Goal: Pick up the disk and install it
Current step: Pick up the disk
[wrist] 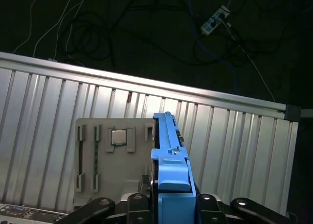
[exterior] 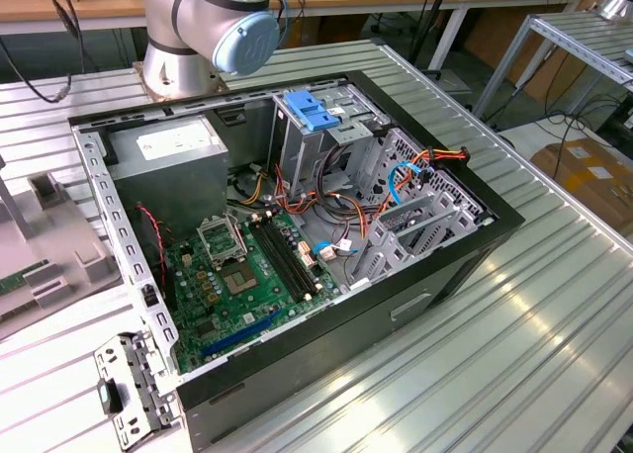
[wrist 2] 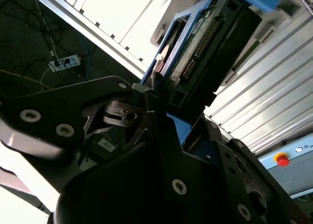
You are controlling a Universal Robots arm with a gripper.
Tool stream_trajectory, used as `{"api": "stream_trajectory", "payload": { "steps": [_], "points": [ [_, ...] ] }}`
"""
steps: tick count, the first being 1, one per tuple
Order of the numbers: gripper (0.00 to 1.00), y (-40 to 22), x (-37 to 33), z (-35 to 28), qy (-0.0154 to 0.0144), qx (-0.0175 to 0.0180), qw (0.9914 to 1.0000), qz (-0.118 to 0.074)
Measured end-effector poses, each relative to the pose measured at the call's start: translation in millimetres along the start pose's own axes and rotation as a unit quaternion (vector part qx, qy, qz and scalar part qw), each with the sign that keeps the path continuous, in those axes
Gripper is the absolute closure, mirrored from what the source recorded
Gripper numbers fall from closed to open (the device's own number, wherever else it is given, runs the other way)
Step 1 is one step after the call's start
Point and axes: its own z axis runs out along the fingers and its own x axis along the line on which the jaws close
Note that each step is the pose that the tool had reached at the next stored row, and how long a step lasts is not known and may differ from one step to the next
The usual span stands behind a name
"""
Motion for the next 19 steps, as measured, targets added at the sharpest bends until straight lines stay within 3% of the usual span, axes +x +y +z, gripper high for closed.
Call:
{"api": "stream_trajectory", "payload": {
  "steps": [4, 13, 19],
  "points": [
    [0.63, 0.6, -0.3, -11.8, 0.0, 0.0, 1.0, 0.0],
    [0.63, -0.5, 2.1, -12.6, -0.0003, 0.0, 1.0, 0.0],
    [0.63, -11.9, 11.1, -13.3, -0.0004, -0.0007, 1.0, 0.0]
  ]
}}
